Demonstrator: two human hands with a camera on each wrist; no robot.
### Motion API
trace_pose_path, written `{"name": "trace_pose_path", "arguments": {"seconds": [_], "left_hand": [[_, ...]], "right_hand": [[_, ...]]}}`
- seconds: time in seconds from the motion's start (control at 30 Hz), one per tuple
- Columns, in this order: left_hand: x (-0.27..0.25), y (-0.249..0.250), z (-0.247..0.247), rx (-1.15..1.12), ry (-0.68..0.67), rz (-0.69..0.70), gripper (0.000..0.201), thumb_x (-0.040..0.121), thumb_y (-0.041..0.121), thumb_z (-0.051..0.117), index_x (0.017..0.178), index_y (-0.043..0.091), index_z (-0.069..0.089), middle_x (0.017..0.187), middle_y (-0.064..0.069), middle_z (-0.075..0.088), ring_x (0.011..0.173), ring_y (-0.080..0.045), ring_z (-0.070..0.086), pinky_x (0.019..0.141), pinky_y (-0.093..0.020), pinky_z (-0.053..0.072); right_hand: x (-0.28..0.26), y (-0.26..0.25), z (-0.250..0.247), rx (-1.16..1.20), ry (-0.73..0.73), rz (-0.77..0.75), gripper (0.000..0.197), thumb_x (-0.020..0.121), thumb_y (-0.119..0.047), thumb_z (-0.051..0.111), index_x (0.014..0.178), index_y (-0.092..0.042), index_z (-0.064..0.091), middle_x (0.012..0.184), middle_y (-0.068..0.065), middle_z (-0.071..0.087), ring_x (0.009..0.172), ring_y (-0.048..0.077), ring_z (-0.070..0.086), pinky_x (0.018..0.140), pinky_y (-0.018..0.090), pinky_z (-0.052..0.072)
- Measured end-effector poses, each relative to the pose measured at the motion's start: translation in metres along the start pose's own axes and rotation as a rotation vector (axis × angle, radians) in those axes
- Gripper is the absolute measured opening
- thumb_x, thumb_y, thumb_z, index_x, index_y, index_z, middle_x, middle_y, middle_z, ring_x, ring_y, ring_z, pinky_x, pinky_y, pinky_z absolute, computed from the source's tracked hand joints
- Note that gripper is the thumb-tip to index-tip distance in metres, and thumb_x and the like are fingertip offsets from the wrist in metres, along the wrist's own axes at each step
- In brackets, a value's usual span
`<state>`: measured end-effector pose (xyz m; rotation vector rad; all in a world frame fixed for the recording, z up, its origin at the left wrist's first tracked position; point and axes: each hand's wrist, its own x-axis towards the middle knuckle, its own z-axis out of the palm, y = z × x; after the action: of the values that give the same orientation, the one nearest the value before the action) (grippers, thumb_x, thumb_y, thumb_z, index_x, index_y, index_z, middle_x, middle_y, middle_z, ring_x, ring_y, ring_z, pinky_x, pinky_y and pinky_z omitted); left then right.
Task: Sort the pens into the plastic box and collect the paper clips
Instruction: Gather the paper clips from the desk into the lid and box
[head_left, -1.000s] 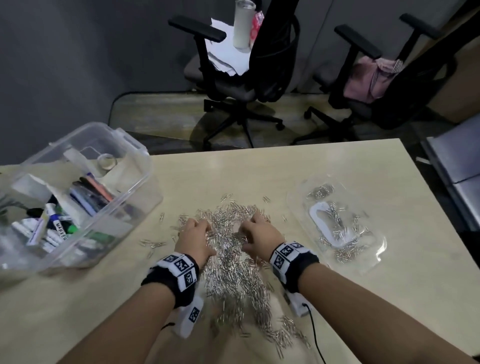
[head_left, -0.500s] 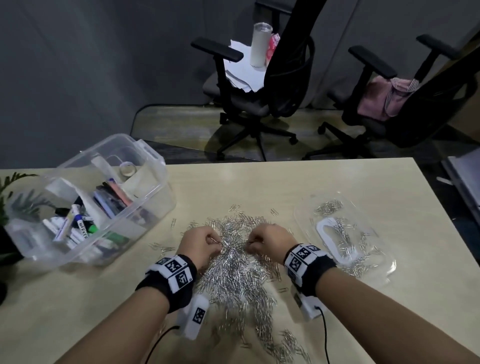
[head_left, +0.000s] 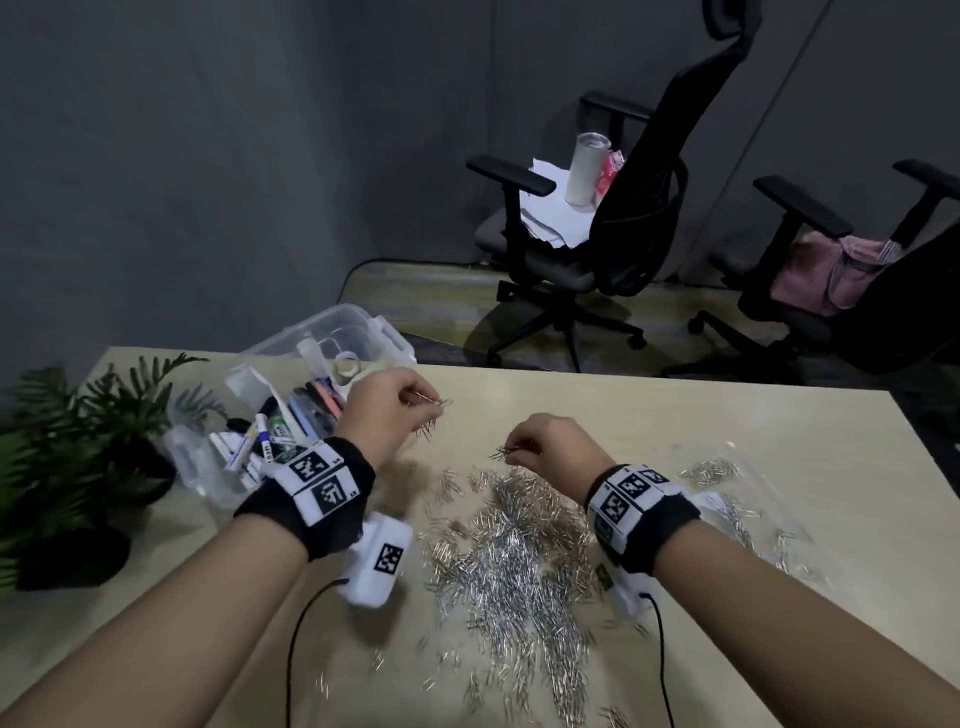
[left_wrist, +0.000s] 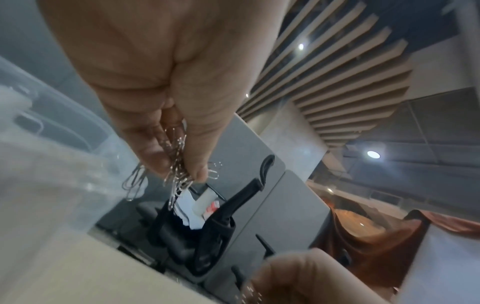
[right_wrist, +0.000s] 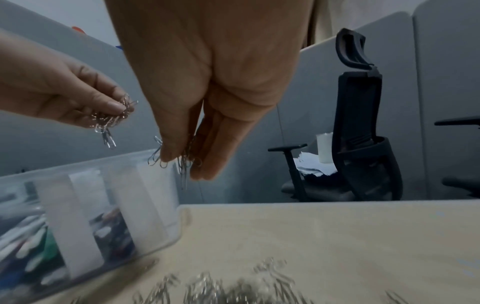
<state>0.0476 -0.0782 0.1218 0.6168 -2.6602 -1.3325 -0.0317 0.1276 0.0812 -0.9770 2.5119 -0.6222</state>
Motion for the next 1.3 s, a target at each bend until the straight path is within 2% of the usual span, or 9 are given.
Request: {"name": "trace_pose_path", "arguments": {"seconds": [0.23, 0.43, 0.53, 0.67, 0.77, 0.87, 1.0, 1.13, 1.3], "left_hand": [[0.046, -0.016, -0.034, 0.008, 0.151, -0.050, 0.011, 0.077, 0.009, 0.077, 0.086, 0.009, 0.071, 0.082, -0.009, 0.070, 0.078, -0.023, 0.067, 0.077, -0.038, 0.057], [0.060, -0.040, -0.023, 0.093, 0.040, -0.120, 0.011, 0.081, 0.016, 0.074, 0.089, 0.011, 0.070, 0.081, -0.002, 0.067, 0.073, -0.016, 0.060, 0.060, -0.023, 0.046], [0.063, -0.046, -0.025, 0.086, 0.008, -0.101, 0.015, 0.085, 0.020, 0.069, 0.097, 0.011, 0.071, 0.091, -0.001, 0.069, 0.073, -0.010, 0.058, 0.071, -0.024, 0.047], [0.065, -0.050, -0.039, 0.048, 0.061, -0.053, 0.016, 0.087, 0.019, 0.066, 0.101, 0.013, 0.071, 0.098, 0.001, 0.070, 0.087, -0.012, 0.062, 0.083, -0.033, 0.053], [0.061, -0.051, -0.047, -0.025, 0.097, -0.022, 0.013, 0.088, 0.016, 0.064, 0.100, 0.013, 0.070, 0.094, 0.001, 0.069, 0.087, -0.014, 0.063, 0.082, -0.034, 0.054], [0.052, -0.050, -0.053, -0.067, 0.116, 0.007, 0.014, 0.088, 0.017, 0.065, 0.101, 0.014, 0.067, 0.092, 0.003, 0.068, 0.082, -0.009, 0.062, 0.075, -0.022, 0.050], [0.038, -0.042, -0.058, -0.095, 0.070, 0.037, 0.011, 0.088, 0.019, 0.064, 0.099, 0.019, 0.064, 0.085, 0.009, 0.063, 0.071, -0.002, 0.056, 0.068, -0.016, 0.045], [0.025, -0.039, -0.050, -0.155, 0.014, 0.031, 0.011, 0.088, 0.018, 0.065, 0.098, 0.017, 0.064, 0.083, 0.006, 0.061, 0.066, -0.004, 0.054, 0.060, -0.014, 0.047], [0.004, -0.044, -0.012, -0.066, -0.126, -0.014, 0.020, 0.085, 0.023, 0.068, 0.102, 0.013, 0.064, 0.094, 0.000, 0.064, 0.078, -0.007, 0.057, 0.076, -0.019, 0.051]], "right_hand": [[0.032, -0.020, -0.021, 0.014, 0.109, -0.053, 0.014, 0.087, -0.022, 0.066, 0.095, -0.011, 0.071, 0.085, -0.003, 0.055, 0.083, 0.016, 0.055, 0.074, 0.022, 0.038], [0.063, -0.038, -0.023, 0.041, 0.159, -0.079, 0.013, 0.087, -0.023, 0.067, 0.096, -0.013, 0.071, 0.087, -0.005, 0.054, 0.080, 0.010, 0.051, 0.075, 0.020, 0.038], [0.079, -0.049, -0.021, 0.029, 0.171, -0.106, 0.014, 0.087, -0.022, 0.067, 0.097, -0.012, 0.071, 0.088, -0.004, 0.054, 0.084, 0.014, 0.055, 0.076, 0.022, 0.040], [0.099, -0.067, -0.015, 0.051, 0.221, -0.133, 0.014, 0.086, -0.021, 0.067, 0.096, -0.012, 0.071, 0.087, -0.005, 0.053, 0.086, 0.015, 0.055, 0.077, 0.020, 0.037], [0.118, -0.085, -0.005, 0.066, 0.216, -0.167, 0.015, 0.086, -0.019, 0.067, 0.098, -0.011, 0.071, 0.091, 0.000, 0.057, 0.088, 0.018, 0.057, 0.081, 0.026, 0.043], [0.135, -0.100, 0.008, -0.003, 0.148, -0.183, 0.020, 0.086, -0.021, 0.067, 0.104, -0.011, 0.070, 0.097, 0.007, 0.062, 0.092, 0.022, 0.059, 0.083, 0.031, 0.045], [0.142, -0.105, 0.016, -0.043, 0.067, -0.142, 0.030, 0.086, -0.024, 0.068, 0.113, -0.012, 0.066, 0.104, 0.007, 0.065, 0.097, 0.022, 0.060, 0.083, 0.030, 0.045], [0.131, -0.096, 0.015, 0.013, 0.152, -0.152, 0.024, 0.088, -0.027, 0.064, 0.107, -0.014, 0.068, 0.104, 0.005, 0.062, 0.098, 0.021, 0.059, 0.083, 0.031, 0.044], [0.091, -0.044, 0.026, -0.042, 0.280, -0.070, 0.030, 0.089, -0.035, 0.062, 0.112, -0.016, 0.065, 0.112, 0.005, 0.056, 0.103, 0.024, 0.055, 0.088, 0.040, 0.047]]}}
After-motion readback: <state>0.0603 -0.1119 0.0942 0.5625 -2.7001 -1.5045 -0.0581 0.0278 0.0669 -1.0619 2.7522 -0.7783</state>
